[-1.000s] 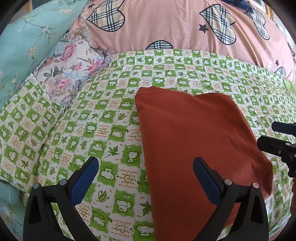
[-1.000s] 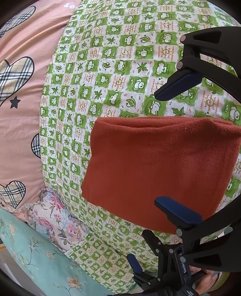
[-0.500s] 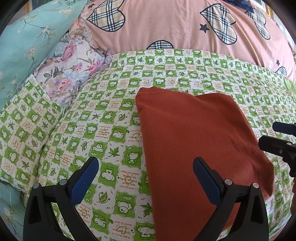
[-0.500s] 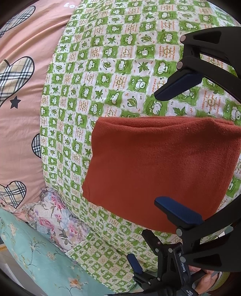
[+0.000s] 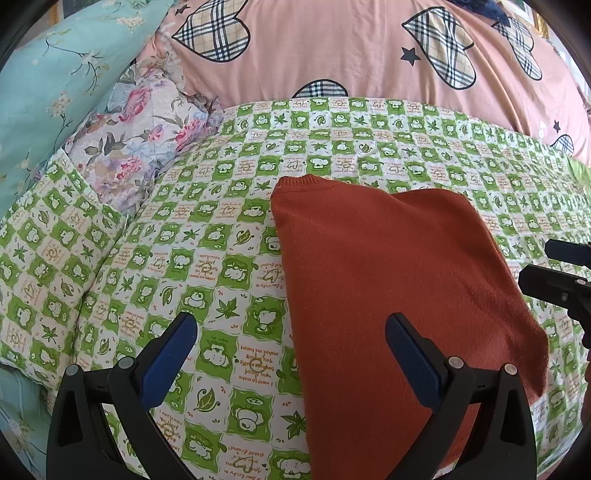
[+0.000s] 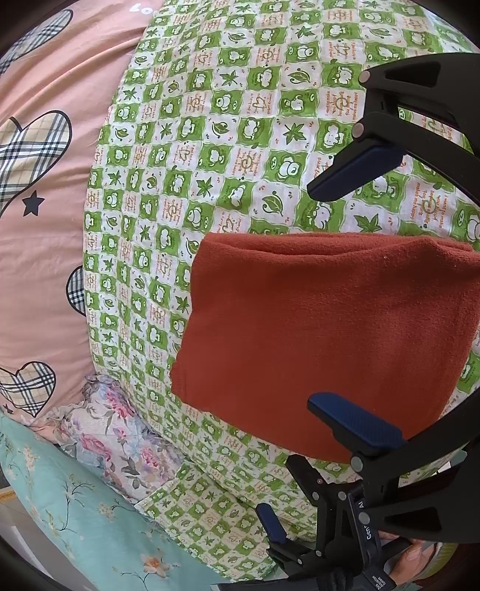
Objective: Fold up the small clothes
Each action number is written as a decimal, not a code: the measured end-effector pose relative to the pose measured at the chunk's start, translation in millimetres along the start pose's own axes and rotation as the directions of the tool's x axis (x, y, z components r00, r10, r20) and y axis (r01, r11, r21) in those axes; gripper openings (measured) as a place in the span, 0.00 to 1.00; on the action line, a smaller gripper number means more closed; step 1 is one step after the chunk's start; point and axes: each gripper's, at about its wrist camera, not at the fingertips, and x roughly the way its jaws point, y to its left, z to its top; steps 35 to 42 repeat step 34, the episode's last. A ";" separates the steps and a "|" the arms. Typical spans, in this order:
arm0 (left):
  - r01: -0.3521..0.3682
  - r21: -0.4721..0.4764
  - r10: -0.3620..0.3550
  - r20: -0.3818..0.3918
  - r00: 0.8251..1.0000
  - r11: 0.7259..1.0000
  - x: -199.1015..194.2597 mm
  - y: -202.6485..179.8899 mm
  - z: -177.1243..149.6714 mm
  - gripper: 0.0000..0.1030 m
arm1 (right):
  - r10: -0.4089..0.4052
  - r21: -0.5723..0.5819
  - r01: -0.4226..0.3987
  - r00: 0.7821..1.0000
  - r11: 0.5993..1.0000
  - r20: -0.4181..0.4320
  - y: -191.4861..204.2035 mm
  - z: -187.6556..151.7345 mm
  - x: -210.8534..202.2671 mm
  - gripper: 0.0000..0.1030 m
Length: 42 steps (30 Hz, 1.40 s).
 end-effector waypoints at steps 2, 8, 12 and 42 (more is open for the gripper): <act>-0.001 0.000 0.001 0.000 1.000 1.000 0.2 -0.3 0.5 0.99 | 0.000 0.000 0.000 1.000 1.000 0.000 -0.3 0.0 0.1 1.00; -0.004 -0.001 0.004 -0.002 1.000 1.000 3.1 -1.8 3.9 0.99 | -0.001 -0.001 0.001 1.000 1.000 0.001 -1.1 0.1 -0.1 1.00; 0.011 -0.008 -0.011 0.000 1.000 1.000 6.5 -1.7 6.6 0.99 | -0.004 0.003 0.004 1.000 1.000 0.002 -2.3 1.9 1.8 1.00; -0.012 -0.011 0.012 0.009 1.000 1.000 6.5 0.7 11.0 0.99 | 0.003 0.014 -0.003 1.000 1.000 0.000 -7.1 2.2 5.2 1.00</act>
